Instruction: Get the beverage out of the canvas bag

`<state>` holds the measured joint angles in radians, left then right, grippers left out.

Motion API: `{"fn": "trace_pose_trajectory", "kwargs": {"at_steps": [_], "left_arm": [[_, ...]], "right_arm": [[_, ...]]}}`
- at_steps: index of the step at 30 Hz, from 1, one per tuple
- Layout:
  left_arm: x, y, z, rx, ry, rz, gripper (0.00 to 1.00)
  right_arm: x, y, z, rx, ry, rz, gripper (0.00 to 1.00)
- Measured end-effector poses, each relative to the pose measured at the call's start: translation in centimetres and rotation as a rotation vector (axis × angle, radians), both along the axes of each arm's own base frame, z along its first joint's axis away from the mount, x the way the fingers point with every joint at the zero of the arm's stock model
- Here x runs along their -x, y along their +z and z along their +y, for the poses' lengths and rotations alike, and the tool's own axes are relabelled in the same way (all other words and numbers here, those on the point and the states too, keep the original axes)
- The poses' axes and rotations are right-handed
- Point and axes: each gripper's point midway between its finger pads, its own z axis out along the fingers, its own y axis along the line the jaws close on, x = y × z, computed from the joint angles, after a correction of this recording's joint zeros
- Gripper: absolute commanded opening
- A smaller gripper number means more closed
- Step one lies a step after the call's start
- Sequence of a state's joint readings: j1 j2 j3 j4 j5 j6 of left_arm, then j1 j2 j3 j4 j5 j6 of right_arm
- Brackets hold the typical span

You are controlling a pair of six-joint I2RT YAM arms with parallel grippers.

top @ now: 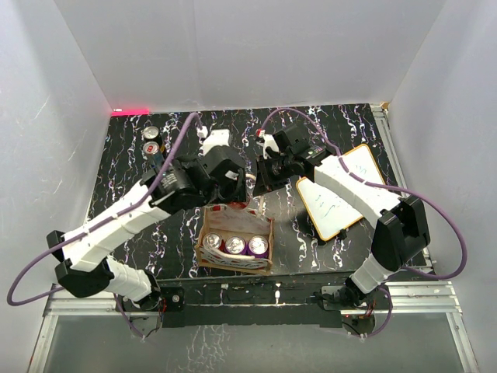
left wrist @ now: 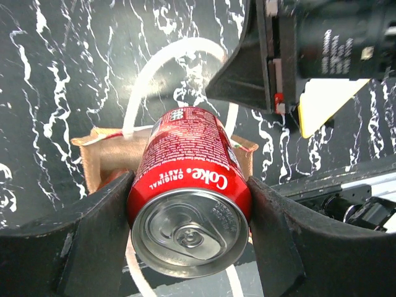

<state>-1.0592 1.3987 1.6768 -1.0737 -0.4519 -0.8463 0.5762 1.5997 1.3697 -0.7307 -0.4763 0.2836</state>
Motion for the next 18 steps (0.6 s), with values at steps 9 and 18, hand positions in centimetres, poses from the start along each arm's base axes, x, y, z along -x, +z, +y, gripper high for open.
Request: {"fn": "trace_pose_trajectory", "kwargs": {"at_steps": [9, 18], "left_arm": [[-2.1, 5.8, 4.1, -0.022, 0.094, -0.108, 0.0], [-7.0, 2.1, 11.9, -0.195, 0.373, -0.026, 0.0]], "right_arm": [[0.1, 0.0, 0.1, -0.004, 0.001, 0.005, 0.12], [0.2, 0.2, 0.2, -0.014, 0.008, 0.011, 0.12]]}}
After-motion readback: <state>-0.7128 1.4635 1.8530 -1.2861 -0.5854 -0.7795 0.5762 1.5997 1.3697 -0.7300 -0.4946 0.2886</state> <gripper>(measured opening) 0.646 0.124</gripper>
